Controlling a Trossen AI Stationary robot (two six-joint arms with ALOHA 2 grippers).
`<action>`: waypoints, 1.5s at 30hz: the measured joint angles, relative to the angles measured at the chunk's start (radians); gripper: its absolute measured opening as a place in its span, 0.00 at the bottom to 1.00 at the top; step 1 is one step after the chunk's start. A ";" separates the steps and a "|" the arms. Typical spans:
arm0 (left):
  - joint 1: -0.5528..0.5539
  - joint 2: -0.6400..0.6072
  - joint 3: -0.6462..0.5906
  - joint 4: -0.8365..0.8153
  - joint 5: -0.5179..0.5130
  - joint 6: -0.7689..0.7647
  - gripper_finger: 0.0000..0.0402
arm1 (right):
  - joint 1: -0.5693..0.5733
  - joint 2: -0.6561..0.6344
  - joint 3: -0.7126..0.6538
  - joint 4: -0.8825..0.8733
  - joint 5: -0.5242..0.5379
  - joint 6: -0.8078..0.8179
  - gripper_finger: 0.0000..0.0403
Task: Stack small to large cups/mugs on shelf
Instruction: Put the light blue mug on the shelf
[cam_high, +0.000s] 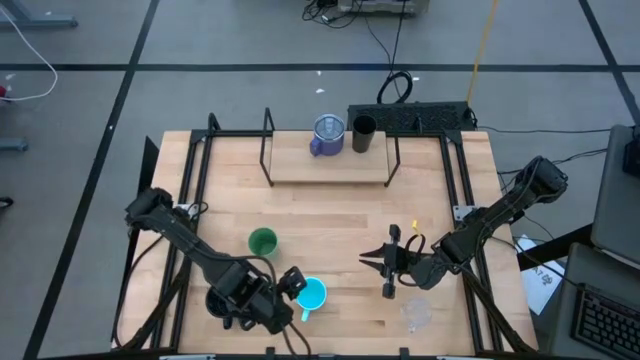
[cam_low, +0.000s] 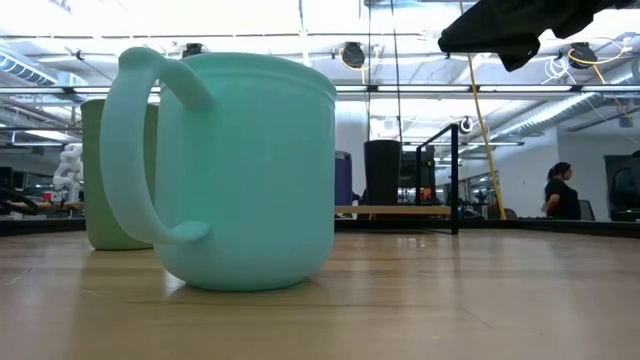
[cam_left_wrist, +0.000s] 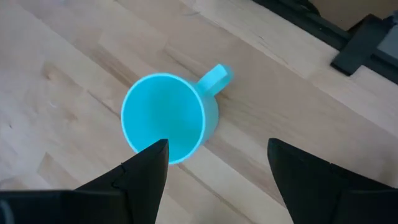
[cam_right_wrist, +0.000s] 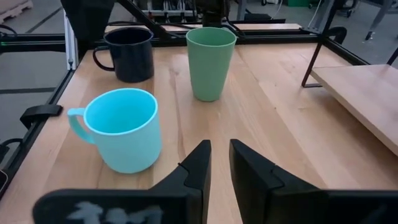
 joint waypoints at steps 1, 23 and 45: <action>0.004 0.009 0.000 0.008 0.000 0.008 0.68 | 0.000 0.000 0.000 -0.001 0.000 -0.001 0.12; 0.024 0.134 -0.001 0.071 -0.018 0.052 0.64 | 0.002 0.000 0.000 0.004 0.000 -0.016 0.12; 0.063 0.163 -0.068 0.151 0.002 0.131 0.26 | 0.003 0.000 0.000 0.005 0.000 -0.015 0.12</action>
